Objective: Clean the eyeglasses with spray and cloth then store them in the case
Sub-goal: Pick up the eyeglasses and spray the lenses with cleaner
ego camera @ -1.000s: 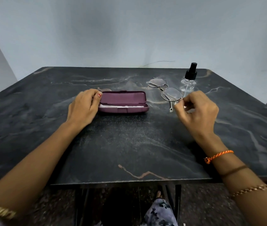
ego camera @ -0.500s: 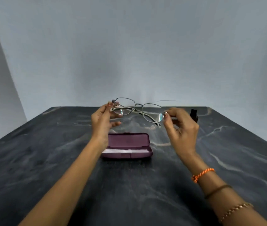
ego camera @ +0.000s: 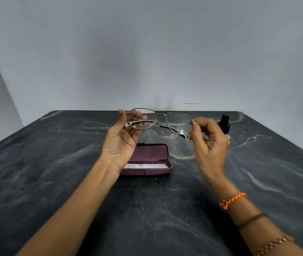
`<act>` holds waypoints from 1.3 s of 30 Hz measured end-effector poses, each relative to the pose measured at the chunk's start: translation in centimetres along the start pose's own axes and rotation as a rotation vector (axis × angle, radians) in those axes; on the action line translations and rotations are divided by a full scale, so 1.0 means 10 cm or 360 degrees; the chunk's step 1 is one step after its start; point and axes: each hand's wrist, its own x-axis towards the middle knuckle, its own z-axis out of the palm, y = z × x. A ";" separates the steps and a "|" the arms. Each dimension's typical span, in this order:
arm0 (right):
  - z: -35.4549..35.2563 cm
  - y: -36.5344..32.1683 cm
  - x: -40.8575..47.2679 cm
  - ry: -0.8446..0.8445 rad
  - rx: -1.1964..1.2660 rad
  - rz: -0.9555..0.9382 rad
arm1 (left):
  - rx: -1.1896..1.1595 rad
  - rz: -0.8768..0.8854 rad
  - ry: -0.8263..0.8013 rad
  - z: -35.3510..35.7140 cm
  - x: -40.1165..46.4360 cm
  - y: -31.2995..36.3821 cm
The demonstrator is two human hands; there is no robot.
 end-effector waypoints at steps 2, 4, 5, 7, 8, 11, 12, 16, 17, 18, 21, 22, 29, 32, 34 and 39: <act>0.01 -0.02 0.01 -0.0049 0.0161 0.0047 | -0.0064 -0.0015 0.0004 -0.01 -0.01 0.01; 0.01 -0.05 0.01 -0.0067 0.0410 0.0183 | -0.0083 -0.0015 0.0003 -0.01 -0.01 0.02; 0.01 -0.06 0.02 -0.0067 0.0526 0.0275 | -0.0085 -0.0017 -0.0001 0.00 -0.02 0.02; 0.00 -0.08 0.04 -0.0090 0.0693 0.0436 | -0.0090 -0.0026 -0.0009 0.00 -0.03 0.01; -0.01 -0.09 0.05 -0.0114 0.0775 0.0507 | -0.0095 -0.0033 -0.0015 0.00 -0.03 0.01; -0.02 -0.11 0.06 -0.0186 0.1004 0.0681 | -0.0072 -0.0072 -0.0078 0.01 -0.02 0.02; -0.02 -0.12 0.07 -0.0208 0.1036 0.0699 | -0.0050 -0.0087 -0.0104 0.02 -0.02 0.02; -0.03 -0.14 0.09 -0.0240 0.1038 0.0663 | 0.0096 -0.0056 -0.0171 0.07 -0.02 0.05; -0.04 -0.15 0.10 -0.0228 0.1025 0.0646 | 0.0156 -0.0026 -0.0172 0.08 -0.02 0.06; -0.04 -0.15 0.11 -0.0208 0.1009 0.0625 | 0.0199 -0.0004 -0.0171 0.09 -0.02 0.07; -0.08 -0.16 0.15 -0.0137 0.0940 0.0539 | 0.0268 0.0066 -0.0181 0.12 -0.04 0.07; -0.10 -0.17 0.16 -0.0115 0.0896 0.0483 | 0.0299 0.0103 -0.0183 0.14 -0.04 0.07; -0.19 -0.18 0.22 -0.0032 0.0565 0.0152 | 0.0614 0.0544 -0.0033 0.24 -0.06 0.11; -0.20 -0.16 0.20 -0.0013 0.0114 0.0055 | 0.0695 0.0703 0.0007 0.25 -0.06 0.15; -0.20 -0.15 0.17 0.0004 -0.0141 -0.0021 | 0.0737 0.0740 0.0034 0.22 -0.06 0.16; -0.20 -0.15 0.15 0.0120 -0.0401 -0.0160 | 0.0999 0.0834 0.0040 0.15 -0.05 0.17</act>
